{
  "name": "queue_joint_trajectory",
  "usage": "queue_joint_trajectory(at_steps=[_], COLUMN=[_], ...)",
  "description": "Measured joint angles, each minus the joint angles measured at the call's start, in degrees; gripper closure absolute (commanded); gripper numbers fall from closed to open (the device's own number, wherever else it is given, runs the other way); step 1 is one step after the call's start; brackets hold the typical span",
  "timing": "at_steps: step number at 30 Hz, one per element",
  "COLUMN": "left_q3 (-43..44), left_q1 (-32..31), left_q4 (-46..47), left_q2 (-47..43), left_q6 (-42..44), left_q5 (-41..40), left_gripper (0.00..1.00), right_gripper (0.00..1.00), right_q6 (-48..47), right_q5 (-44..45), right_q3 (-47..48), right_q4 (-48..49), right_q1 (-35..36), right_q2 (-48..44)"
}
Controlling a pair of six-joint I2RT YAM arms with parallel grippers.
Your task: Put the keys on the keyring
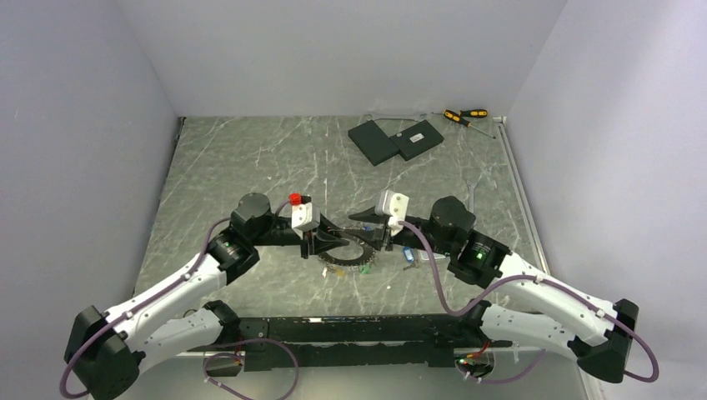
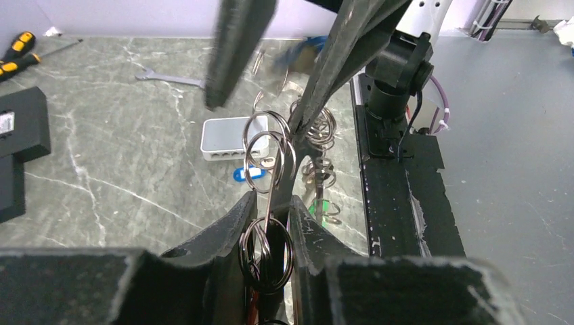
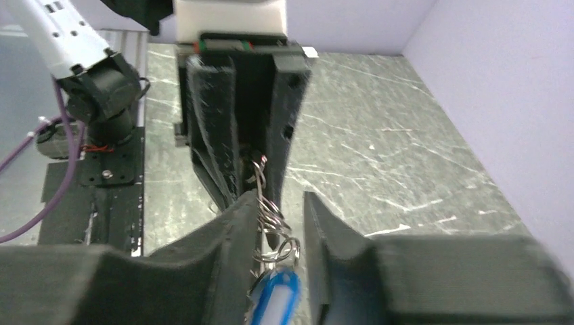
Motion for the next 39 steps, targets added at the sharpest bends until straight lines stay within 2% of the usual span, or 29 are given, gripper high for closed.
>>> queue_joint_trajectory(at_steps=[2, 6, 10, 13, 15, 21, 24, 33, 39], left_q3=[1.5, 3.9, 4.8, 5.4, 5.5, 5.7, 5.7, 6.3, 6.4], left_q1=[0.0, 0.0, 0.0, 0.0, 0.0, 0.0, 0.0, 0.0, 0.0], left_q4=[-3.5, -10.2, -15.5, -19.2, -21.0, -23.9, -25.2, -32.0, -34.1], left_q2=[-1.8, -4.6, -6.3, -6.4, -6.4, -6.4, -6.4, -6.7, -7.0], left_q6=[1.4, 3.9, 6.4, 8.4, 9.4, 11.9, 13.7, 21.2, 25.3], left_q5=[-0.5, -1.5, -2.1, -2.3, -2.3, -2.5, -2.6, -3.3, -3.4], left_gripper=[1.0, 1.0, 1.0, 1.0, 1.0, 1.0, 1.0, 1.0, 1.0], right_gripper=[0.48, 0.45, 0.48, 0.54, 0.54, 0.57, 0.65, 0.66, 0.71], right_q6=[0.0, 0.2, 0.0, -1.1, -2.0, -4.0, -4.3, -5.1, -5.6], right_q5=[1.9, 5.7, 6.9, 5.2, 3.5, -2.3, -3.6, -8.0, -10.5], right_q3=[-0.1, -1.0, -1.3, -1.3, -1.2, 1.1, 2.5, 6.6, 9.9], right_q4=[-1.1, -2.2, -3.7, -4.7, -5.4, -9.8, -11.5, -13.6, -15.8], right_q1=[0.1, 0.1, 0.0, 0.0, 0.0, 0.0, 0.0, 0.0, 0.1], right_q2=[-1.3, -5.5, -9.4, -11.0, -10.8, -4.0, 0.3, 5.1, 9.3])
